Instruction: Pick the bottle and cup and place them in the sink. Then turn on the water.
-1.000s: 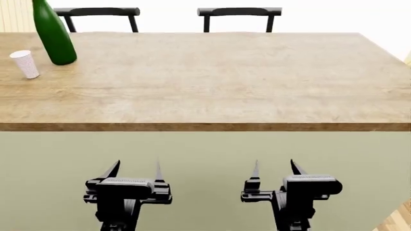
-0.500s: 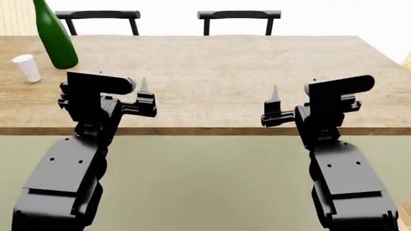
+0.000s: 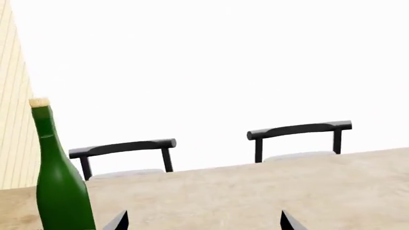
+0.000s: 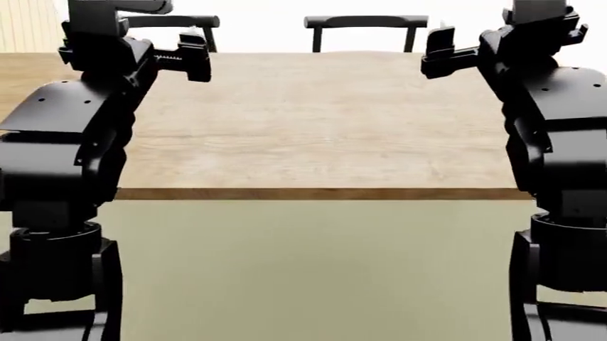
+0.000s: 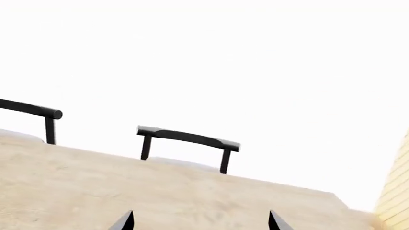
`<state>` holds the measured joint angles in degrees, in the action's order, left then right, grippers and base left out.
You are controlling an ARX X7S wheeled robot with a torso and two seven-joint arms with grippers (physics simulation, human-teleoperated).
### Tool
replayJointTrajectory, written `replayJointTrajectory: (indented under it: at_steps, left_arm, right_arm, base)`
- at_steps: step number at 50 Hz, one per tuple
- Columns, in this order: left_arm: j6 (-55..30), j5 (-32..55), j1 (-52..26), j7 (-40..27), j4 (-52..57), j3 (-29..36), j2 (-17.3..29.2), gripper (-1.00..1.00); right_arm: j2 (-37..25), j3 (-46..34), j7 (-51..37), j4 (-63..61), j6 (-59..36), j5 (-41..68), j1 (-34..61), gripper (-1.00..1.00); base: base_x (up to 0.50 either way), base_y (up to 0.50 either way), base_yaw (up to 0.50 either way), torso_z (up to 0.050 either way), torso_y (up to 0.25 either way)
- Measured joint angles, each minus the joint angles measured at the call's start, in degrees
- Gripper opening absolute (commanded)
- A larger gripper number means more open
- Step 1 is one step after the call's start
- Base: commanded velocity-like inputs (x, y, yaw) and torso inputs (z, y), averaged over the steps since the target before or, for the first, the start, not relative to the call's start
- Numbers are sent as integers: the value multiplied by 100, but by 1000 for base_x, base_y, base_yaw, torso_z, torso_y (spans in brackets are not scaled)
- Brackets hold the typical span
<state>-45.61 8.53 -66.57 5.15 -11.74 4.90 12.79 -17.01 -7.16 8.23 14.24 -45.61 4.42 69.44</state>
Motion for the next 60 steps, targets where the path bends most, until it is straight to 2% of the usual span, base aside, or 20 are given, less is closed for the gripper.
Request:
replayJointTrajectory:
  at_steps: [15,60]
  left_arm:
    - [6,99,-122,-21,29,-168,95,100]
    - [-196,359,-161,98,338,-269,314,100]
  right_arm:
    - [27,5,133,327,-93,132,345,100]
    - [5,29,218,257,-213,343,309,100]
  base:
    - [0,500,0,0,0]
    - [0,500,0,0,0]
